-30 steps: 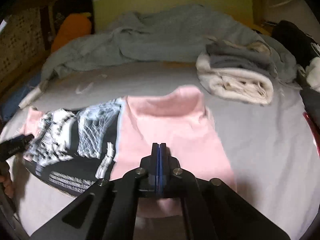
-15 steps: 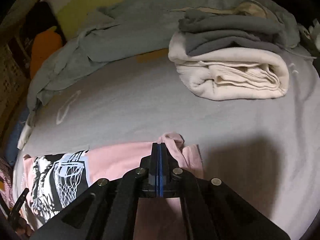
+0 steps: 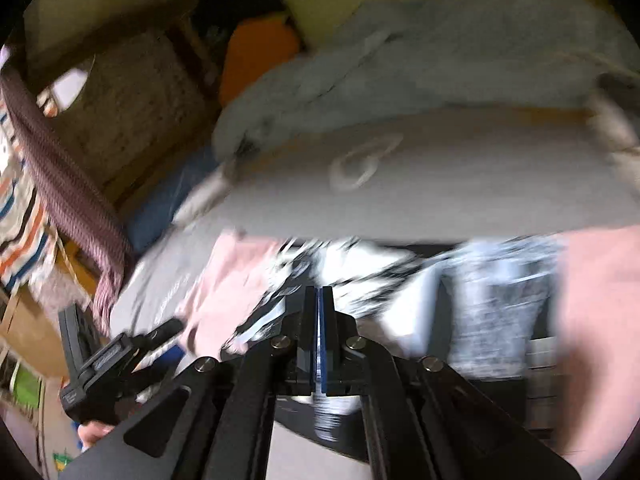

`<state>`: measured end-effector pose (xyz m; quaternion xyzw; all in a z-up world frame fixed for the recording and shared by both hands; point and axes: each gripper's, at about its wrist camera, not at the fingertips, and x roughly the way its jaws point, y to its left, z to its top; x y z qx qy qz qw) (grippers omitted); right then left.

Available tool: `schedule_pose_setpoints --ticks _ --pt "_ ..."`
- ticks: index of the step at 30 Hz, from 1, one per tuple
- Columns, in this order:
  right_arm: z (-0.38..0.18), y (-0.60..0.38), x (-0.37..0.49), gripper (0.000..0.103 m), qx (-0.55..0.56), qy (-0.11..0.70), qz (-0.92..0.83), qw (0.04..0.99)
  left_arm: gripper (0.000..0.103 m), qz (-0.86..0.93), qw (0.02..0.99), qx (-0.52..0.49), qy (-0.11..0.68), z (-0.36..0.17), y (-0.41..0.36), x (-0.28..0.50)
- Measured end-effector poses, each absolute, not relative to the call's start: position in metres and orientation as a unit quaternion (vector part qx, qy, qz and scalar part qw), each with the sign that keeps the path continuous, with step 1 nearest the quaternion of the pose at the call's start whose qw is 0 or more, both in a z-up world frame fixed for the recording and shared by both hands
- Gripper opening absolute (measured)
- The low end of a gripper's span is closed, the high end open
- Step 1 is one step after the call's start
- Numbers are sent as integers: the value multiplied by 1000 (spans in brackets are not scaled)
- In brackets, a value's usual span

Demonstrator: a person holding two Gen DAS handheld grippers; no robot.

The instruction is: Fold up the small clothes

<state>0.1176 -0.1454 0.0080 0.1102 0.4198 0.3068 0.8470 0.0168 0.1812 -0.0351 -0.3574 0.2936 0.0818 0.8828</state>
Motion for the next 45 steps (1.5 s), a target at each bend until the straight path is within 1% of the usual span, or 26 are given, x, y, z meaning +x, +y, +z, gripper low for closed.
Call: schedule_pose_setpoints --ticks 1,2,3,6,12,14,16,18,20,23,25,26,28,30,31,32,33,35,36,38,39,40,41,42,43,45 --pt "-2 -137 120 0 109 436 310 838 29 80 883 -361 288 -38 185 17" --pt "-13 -132 124 0 112 453 312 827 12 68 882 -373 280 -39 188 16" --pt "-27 -129 123 0 112 466 306 823 9 51 879 -387 275 -41 191 17" --pt "-36 -132 119 0 122 467 307 820 7 28 892 -376 248 -24 189 13" --pt "-3 -137 150 0 173 436 300 831 7 -41 938 -284 192 36 149 10" --pt "-16 -129 176 0 189 470 287 813 7 -63 948 -250 186 50 130 8" --pt "-45 -127 203 0 216 528 284 770 5 -93 949 -226 197 56 109 11" --pt "-51 -145 210 0 276 535 296 742 5 -122 947 -213 205 56 89 16" --pt "-31 -183 198 0 312 485 298 761 5 -149 944 -198 219 52 69 23" --pt "8 -251 157 0 295 407 237 831 4 -196 934 -183 236 46 34 28" --pt "18 -291 125 0 276 394 176 859 4 -213 929 -168 253 38 10 34" --pt "19 -306 109 3 273 391 155 865 4 -213 928 -159 260 30 -2 36" --pt "10 -338 75 15 275 398 93 871 4 -206 923 -147 289 10 -20 44" --pt "-1 -361 47 40 277 401 68 870 4 -198 919 -131 314 -8 -31 49" --pt "-6 -373 38 50 288 399 66 868 4 -194 918 -116 327 -18 -38 51" --pt "-11 -379 31 66 297 398 68 865 4 -193 917 -104 333 -23 -42 52" --pt "-17 -383 29 68 309 397 83 860 4 -191 918 -93 335 -25 -43 52" --pt "-38 -379 37 68 336 426 117 832 6 -190 919 -83 336 -19 -43 49" --pt "-40 -381 39 68 351 418 119 830 10 -195 918 -83 336 -14 -41 45" --pt "-39 -378 47 68 371 396 132 830 28 -217 919 -90 318 1 -35 35" --pt "-41 -379 51 68 380 387 126 831 35 -220 924 -91 300 7 -32 29" --pt "-46 -374 55 68 384 384 115 832 48 -213 932 -87 280 19 -26 25" --pt "-48 -372 59 64 386 382 106 833 55 -200 938 -80 272 26 -23 26" --pt "-47 -371 62 55 384 375 93 839 55 -182 944 -72 267 33 -17 31" --pt "-43 -368 61 49 381 367 76 845 54 -176 946 -66 265 36 -13 37" --pt "-44 -366 61 27 389 355 56 848 53 -169 944 -52 277 39 -6 65"
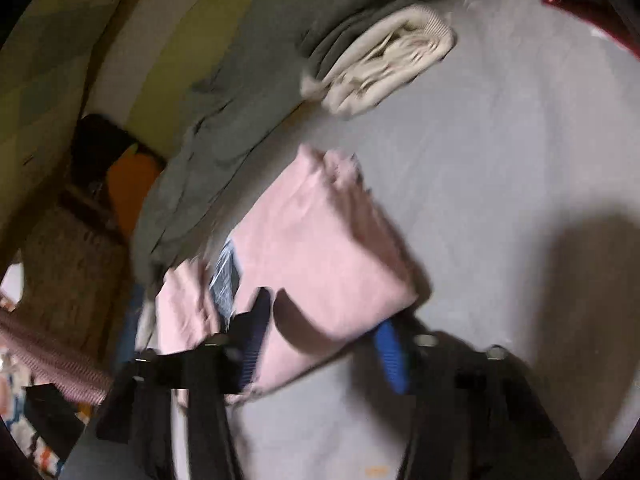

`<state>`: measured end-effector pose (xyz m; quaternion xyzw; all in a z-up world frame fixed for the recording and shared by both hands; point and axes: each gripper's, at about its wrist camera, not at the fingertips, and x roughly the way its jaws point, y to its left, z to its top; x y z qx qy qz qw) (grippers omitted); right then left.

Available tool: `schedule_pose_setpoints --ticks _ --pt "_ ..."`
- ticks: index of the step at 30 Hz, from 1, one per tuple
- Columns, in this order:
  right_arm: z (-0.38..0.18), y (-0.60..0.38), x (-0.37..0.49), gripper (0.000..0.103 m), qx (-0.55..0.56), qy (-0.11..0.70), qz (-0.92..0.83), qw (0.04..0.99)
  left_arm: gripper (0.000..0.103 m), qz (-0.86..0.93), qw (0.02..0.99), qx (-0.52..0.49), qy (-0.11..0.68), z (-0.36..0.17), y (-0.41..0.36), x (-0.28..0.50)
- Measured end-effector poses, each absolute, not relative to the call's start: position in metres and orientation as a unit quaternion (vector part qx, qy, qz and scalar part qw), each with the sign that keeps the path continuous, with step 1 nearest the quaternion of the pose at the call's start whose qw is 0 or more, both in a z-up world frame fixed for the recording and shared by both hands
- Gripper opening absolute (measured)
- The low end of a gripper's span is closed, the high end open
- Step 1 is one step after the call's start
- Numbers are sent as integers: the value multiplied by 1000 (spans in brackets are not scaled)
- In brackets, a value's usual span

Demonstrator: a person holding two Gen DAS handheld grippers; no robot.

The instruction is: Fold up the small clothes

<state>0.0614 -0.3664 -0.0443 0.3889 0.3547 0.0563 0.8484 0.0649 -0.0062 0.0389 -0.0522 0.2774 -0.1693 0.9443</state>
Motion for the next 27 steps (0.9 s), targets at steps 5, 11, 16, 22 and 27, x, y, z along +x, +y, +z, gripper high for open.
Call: schedule_pose_setpoints --ticks 5,11,16,22,27 --pt "-32 -361 58 15 383 335 4 861 28 -125 914 -70 379 11 10 128" --pt "16 -326 57 11 298 295 22 907 29 -123 921 -19 368 15 2 111" --pt "59 -259 64 10 209 264 122 934 46 -121 955 -99 251 78 58 44" --pt "62 -155 62 7 134 267 239 924 43 -104 969 -97 201 102 105 17" --pt "10 -108 74 7 138 328 244 902 38 -115 957 -123 234 84 125 25"
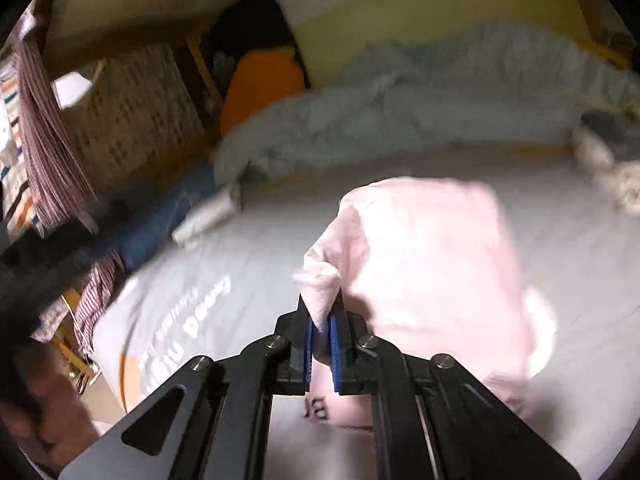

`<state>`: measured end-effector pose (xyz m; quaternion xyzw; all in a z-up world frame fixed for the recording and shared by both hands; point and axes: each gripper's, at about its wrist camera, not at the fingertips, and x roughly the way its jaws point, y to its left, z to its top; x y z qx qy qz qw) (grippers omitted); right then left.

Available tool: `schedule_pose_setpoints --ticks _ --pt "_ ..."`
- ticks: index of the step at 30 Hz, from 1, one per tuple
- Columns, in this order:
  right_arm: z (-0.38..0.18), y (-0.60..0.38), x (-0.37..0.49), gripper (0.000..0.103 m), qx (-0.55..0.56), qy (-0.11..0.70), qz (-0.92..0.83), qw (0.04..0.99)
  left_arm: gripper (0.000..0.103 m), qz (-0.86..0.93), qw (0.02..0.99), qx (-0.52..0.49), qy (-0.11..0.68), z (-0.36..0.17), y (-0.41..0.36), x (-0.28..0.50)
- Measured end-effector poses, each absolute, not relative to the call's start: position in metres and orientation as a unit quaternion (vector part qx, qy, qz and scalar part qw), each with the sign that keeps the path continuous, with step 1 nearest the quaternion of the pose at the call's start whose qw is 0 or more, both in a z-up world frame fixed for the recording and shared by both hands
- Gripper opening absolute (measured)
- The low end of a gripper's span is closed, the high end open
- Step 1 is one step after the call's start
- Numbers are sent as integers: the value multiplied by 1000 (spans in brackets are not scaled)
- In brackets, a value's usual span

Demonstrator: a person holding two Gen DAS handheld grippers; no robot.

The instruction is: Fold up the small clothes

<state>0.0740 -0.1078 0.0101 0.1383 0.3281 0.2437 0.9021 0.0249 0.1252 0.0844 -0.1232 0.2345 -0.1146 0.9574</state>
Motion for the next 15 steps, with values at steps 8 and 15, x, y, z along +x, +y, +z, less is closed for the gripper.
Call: schedule_pose_setpoints --ticks 8,15 --pt "-9 -113 56 7 147 328 250 899 37 -141 932 -158 294 54 124 50" --pt "1 -161 23 38 196 343 254 883 38 -180 916 -141 328 46 93 55"
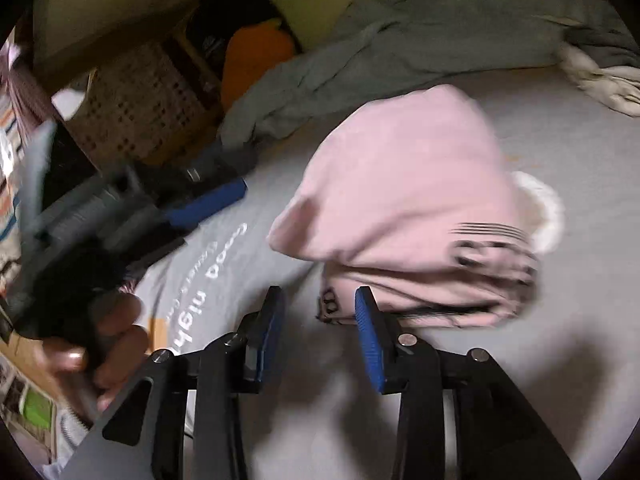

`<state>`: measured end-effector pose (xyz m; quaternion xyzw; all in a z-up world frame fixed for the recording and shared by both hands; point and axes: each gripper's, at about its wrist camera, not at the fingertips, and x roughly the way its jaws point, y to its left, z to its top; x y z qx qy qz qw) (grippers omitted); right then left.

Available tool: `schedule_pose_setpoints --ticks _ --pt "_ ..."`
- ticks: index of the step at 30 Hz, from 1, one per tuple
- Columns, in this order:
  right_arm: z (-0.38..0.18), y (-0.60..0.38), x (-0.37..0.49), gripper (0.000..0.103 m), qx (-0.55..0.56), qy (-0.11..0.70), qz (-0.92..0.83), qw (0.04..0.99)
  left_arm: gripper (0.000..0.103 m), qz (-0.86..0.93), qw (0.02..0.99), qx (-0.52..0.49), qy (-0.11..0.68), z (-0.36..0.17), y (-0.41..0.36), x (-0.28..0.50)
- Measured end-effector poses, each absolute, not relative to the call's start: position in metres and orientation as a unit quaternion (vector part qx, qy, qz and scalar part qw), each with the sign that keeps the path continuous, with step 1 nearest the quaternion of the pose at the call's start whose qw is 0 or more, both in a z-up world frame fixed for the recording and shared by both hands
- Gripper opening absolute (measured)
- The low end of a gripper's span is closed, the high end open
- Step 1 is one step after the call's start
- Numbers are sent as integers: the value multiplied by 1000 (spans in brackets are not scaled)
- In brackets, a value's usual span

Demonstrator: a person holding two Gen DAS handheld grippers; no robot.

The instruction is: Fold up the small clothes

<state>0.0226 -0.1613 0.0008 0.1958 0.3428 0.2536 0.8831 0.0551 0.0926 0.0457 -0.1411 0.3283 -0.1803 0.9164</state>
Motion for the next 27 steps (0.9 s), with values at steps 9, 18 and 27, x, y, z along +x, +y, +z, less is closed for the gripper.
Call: schedule_pose_setpoints --ticks 9,18,27 --pt "12 -247 57 58 254 323 159 897 4 -178 870 -239 392 0 96 39" --pt "2 -261 55 58 263 318 160 897 4 -147 878 -223 397 18 87 23" --pt "5 -255 75 58 274 340 193 879 57 -162 879 -241 377 10 97 30"
